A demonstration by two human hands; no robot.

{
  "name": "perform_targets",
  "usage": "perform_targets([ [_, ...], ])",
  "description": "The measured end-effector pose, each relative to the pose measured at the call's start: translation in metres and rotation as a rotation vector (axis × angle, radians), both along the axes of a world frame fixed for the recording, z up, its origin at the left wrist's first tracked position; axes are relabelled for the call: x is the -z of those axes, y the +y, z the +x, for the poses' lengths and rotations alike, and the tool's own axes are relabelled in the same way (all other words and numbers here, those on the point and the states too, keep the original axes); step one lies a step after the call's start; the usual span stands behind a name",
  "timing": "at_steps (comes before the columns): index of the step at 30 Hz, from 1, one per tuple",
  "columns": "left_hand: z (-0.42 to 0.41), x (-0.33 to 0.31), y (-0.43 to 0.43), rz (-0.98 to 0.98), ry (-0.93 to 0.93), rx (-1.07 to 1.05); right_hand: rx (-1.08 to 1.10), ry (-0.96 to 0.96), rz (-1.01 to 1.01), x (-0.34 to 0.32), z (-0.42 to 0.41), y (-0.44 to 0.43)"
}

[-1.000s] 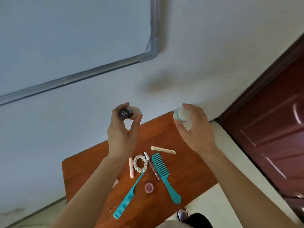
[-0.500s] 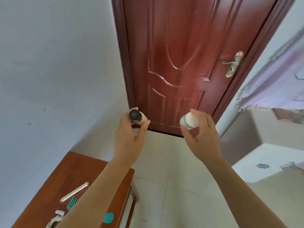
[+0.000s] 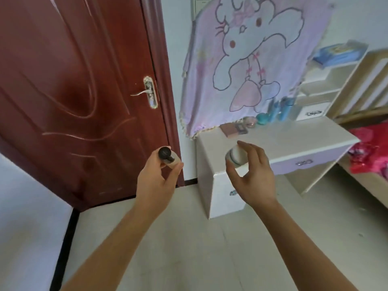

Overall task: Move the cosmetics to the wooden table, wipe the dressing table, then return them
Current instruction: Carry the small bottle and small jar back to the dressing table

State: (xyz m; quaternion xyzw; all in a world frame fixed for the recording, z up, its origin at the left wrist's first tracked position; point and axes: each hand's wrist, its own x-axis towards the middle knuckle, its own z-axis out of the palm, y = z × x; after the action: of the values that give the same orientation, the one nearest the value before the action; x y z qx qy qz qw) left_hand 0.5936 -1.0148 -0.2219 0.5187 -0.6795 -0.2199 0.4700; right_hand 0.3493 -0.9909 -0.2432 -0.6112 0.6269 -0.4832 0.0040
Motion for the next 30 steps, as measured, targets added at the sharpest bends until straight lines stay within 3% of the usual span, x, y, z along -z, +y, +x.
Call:
perform_targets([
  [8, -0.119, 0.027, -0.107, 0.057, 0.006, 0.185, 0.123, -0.043, 0.070, 0.028, -0.110, -0.082],
  [22, -0.323, 0.039, -0.353, 0.109, 0.073, 0.481, 0.470, 0.059, 0.137, 0.035, -0.278, -0.260],
  [30, -0.409, 0.099, -0.404, 0.176, -0.015, 0.470, 0.413, 0.054, 0.240, 0.100, -0.361, -0.336],
])
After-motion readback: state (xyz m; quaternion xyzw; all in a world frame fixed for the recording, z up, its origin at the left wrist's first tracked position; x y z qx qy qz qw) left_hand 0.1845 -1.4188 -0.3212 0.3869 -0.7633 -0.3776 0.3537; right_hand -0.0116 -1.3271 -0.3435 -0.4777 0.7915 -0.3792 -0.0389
